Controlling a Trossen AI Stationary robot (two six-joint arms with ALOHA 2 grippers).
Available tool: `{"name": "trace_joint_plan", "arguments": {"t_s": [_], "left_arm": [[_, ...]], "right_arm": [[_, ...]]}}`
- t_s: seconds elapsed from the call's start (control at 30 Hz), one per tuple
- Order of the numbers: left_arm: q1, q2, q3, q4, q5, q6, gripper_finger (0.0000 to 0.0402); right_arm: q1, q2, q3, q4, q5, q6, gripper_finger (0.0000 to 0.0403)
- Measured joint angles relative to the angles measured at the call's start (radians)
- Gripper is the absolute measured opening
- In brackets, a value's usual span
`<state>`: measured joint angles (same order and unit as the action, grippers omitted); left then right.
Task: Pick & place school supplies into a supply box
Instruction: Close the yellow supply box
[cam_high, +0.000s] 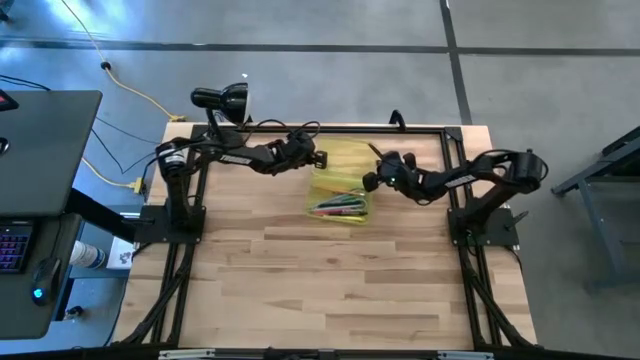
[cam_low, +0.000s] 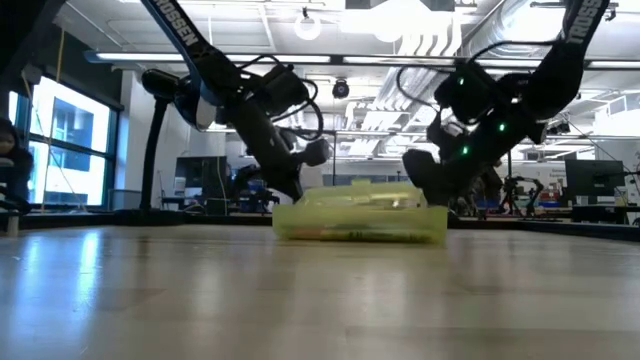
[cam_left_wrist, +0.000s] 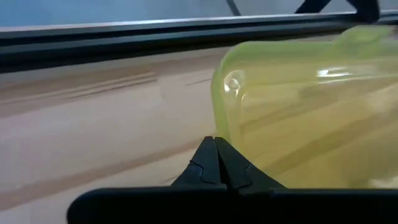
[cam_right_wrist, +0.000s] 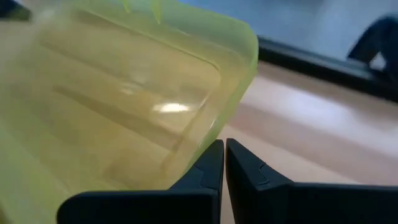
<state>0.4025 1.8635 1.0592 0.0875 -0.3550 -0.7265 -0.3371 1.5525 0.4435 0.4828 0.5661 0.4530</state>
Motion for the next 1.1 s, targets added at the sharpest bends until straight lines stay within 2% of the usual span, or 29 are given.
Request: {"name": "trace_joint_plan", "arguments": {"t_s": [0.3, 0.57, 0.73, 0.93, 1.1], "left_arm": [[-0.035, -0.057, -0.001, -0.046, -0.056, 0.0, 0.0009], [-0.11, -0.091, -0.001, -0.085, -0.121, -0.001, 0.001], [-0.173, -0.112, -0.001, -0.133, -0.213, -0.003, 0.0009], [-0.253, -0.129, -0.001, -0.171, -0.33, 0.014, 0.0009], [-0.329, -0.137, -0.001, -0.204, -0.46, 0.016, 0.0009]], "right_arm": [[0.067, -0.149, 0.0, -0.095, 0.042, -0.047, 0.0], [0.151, -0.207, 0.0, -0.19, 0.128, -0.059, 0.0], [0.227, -0.207, -0.002, -0.195, 0.193, -0.055, 0.0], [0.332, -0.207, -0.001, -0.212, 0.328, -0.053, 0.0], [0.417, -0.207, -0.001, -0.227, 0.393, -0.019, 0.0]]}}
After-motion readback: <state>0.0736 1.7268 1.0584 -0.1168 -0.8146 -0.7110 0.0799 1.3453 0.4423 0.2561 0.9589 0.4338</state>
